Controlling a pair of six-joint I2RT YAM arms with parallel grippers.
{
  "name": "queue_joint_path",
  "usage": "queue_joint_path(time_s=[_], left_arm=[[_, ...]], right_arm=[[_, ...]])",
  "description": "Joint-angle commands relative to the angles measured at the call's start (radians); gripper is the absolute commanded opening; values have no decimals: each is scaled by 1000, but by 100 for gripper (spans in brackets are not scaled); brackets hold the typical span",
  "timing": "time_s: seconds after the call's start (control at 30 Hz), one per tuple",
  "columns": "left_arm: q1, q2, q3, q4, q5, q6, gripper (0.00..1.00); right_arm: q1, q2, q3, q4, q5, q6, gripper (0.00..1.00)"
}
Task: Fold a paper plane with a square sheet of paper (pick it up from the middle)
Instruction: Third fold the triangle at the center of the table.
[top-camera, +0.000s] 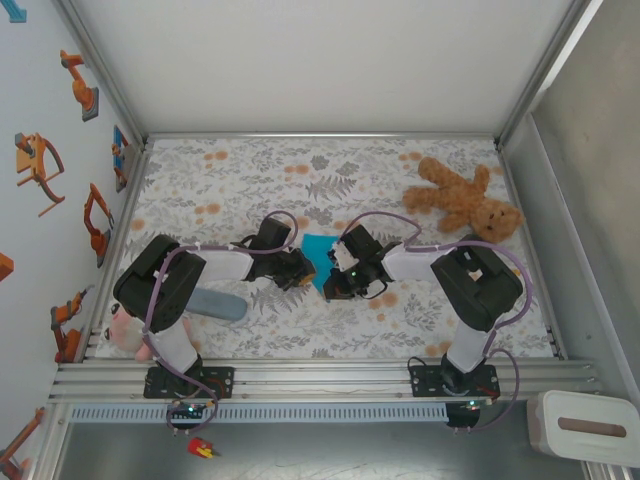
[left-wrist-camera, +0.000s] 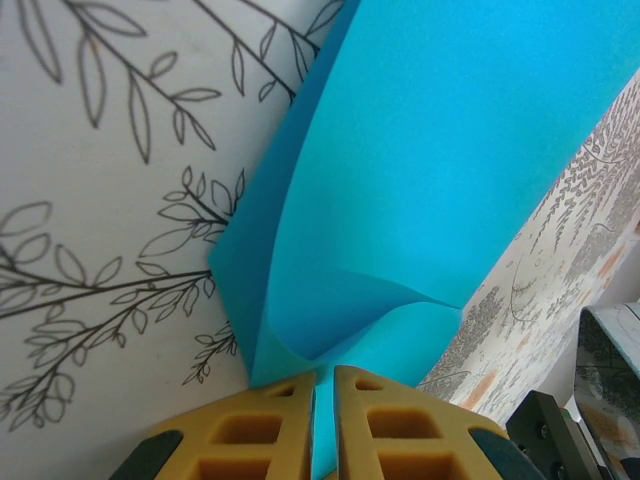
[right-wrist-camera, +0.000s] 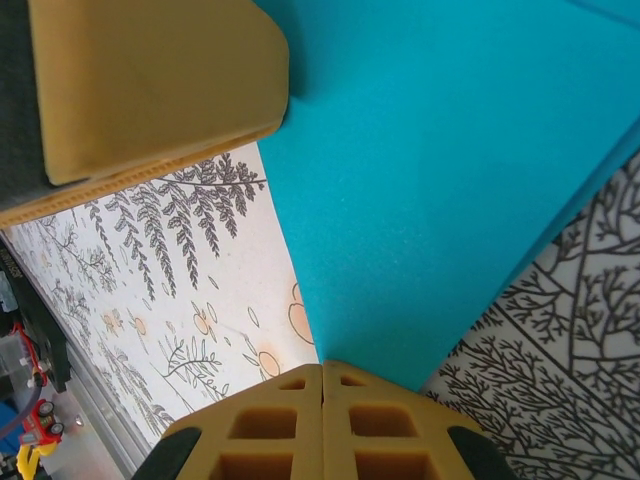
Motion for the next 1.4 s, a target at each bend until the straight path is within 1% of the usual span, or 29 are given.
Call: queue_joint_path(time_s=[0.0,0.3,0.57,0.7,0.97,1.2,1.37], left_arm=[[9,29,9,-100,-55,30,13],[10,41,13,-101,-55,34,13],[12,47,16,-98,-48,34,13],[12,51,16,-89,-39,33,13],[9,38,26,-81,-20,34,12],[6,42,27,-68,-11,30,13],[5,36,28,-63,-5,31,13]], right_arm=[[12,-26,-13,-77,7,-18,6],[14,-49,-30,-116,13,-31,6],[17,-29,-49,-114,41,-35,5],[17,-3,-32,-127,56,-45,5],[17,-119,30,-109,120,-27,5],[18,-35,73,-27,84,21,4],[22,-4,79,-30,69,14,4]])
